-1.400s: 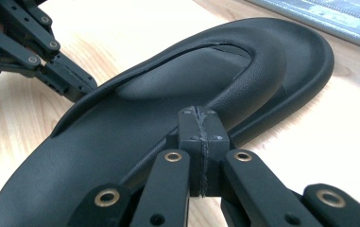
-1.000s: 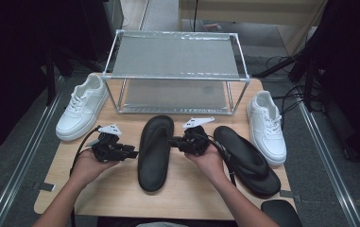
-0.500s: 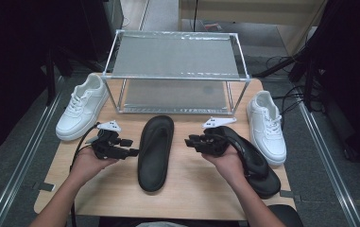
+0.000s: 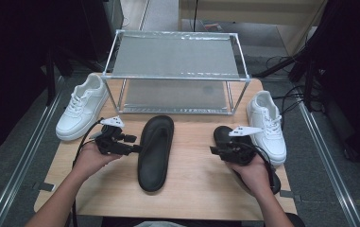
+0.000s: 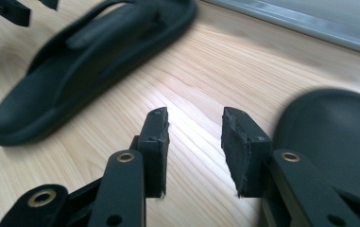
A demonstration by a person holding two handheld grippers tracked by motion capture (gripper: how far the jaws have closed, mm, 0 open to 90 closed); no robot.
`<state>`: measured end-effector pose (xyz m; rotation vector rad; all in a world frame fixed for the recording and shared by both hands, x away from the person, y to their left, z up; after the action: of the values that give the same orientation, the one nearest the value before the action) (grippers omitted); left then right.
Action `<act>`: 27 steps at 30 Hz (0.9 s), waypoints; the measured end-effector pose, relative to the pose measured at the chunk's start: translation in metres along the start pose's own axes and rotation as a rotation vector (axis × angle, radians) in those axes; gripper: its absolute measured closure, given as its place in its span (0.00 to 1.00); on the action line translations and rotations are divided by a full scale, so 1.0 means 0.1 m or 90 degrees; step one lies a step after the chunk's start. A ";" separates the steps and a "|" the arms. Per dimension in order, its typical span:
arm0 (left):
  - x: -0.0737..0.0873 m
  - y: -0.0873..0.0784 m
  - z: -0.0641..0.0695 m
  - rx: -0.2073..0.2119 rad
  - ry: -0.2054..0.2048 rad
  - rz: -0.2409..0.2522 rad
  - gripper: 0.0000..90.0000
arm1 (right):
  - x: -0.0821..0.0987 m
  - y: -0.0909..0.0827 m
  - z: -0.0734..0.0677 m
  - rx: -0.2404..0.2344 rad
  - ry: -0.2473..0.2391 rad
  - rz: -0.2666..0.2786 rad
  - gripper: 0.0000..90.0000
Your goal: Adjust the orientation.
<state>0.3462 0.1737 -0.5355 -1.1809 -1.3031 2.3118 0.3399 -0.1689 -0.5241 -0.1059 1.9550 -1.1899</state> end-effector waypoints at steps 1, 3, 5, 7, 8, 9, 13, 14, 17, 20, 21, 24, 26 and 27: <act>-0.03 0.02 0.00 0.000 0.003 -0.002 0.46 | 0.03 -0.03 0.04 0.005 0.007 0.001 0.70; -0.04 0.03 0.00 0.002 0.005 -0.003 0.46 | 0.09 -0.09 0.11 0.006 0.025 0.008 0.70; -0.07 0.04 0.00 0.005 0.005 0.007 0.46 | 0.13 -0.12 0.17 0.004 0.043 0.013 0.70; -0.10 0.06 0.01 0.009 0.004 0.001 0.46 | 0.15 -0.14 0.18 0.006 0.048 0.014 0.70; -0.12 0.07 0.01 0.008 0.008 0.000 0.46 | 0.19 -0.16 0.21 0.009 0.054 0.015 0.70; -0.14 0.07 0.01 0.009 0.010 0.005 0.46 | 0.20 -0.17 0.22 0.012 0.054 0.018 0.70; -0.20 0.09 0.02 0.013 0.019 0.006 0.46 | 0.26 -0.21 0.25 0.027 0.062 0.021 0.70; -0.21 0.10 0.02 0.016 0.022 0.004 0.46 | 0.27 -0.23 0.25 0.030 0.066 0.023 0.70; -0.25 0.13 0.02 0.019 0.027 0.001 0.46 | 0.28 -0.25 0.28 0.037 0.077 0.033 0.69; -0.29 0.16 0.02 0.017 0.034 0.001 0.46 | 0.32 -0.26 0.31 0.045 0.083 0.032 0.69; -0.30 0.16 0.02 0.016 0.038 0.001 0.46 | 0.34 -0.27 0.32 0.047 0.083 0.028 0.69; -0.34 0.18 0.03 0.015 0.046 0.004 0.46 | 0.38 -0.27 0.35 0.050 0.093 0.024 0.69; -0.35 0.18 0.03 0.016 0.046 0.005 0.46 | 0.41 -0.27 0.37 0.054 0.096 0.021 0.69; -0.36 0.19 0.03 0.014 0.048 0.004 0.46 | 0.41 -0.26 0.37 0.056 0.096 0.021 0.69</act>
<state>0.3706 0.1417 -0.5308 -1.2538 -1.2474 2.2571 0.3297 -0.2281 -0.5363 0.0636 2.0227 -1.2928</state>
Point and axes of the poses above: each handheld gripper's, and its own axes: y roughly forward along the jaws, x roughly out of its underside, z roughly to its right, the point moved 7 cm from there along y, roughly forward along the jaws, and after that the axes turned 11 degrees about -z, right-handed, at the moved point
